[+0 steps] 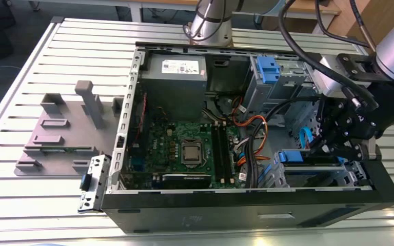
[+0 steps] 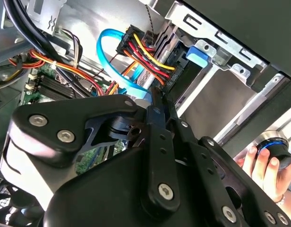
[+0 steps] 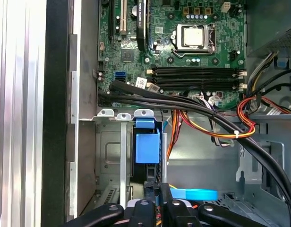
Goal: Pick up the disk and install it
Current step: 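Insert the second disk wire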
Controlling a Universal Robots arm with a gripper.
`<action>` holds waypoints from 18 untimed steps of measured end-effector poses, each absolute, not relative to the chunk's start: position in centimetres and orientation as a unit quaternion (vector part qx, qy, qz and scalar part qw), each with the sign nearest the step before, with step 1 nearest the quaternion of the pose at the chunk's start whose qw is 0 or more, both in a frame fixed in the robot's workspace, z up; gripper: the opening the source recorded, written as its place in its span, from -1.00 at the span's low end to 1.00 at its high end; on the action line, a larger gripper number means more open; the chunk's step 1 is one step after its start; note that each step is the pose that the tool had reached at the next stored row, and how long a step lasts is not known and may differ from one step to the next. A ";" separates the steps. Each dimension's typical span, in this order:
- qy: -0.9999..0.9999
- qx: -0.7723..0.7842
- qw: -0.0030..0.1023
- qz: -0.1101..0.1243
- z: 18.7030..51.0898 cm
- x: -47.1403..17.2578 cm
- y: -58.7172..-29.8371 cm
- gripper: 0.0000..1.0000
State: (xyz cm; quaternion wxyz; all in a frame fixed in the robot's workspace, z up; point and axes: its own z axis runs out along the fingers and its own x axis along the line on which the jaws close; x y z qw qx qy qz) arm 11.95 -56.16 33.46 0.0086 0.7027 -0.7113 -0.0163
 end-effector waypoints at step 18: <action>-0.711 0.703 0.000 -0.026 34.0 12.0 -56.2 -0.67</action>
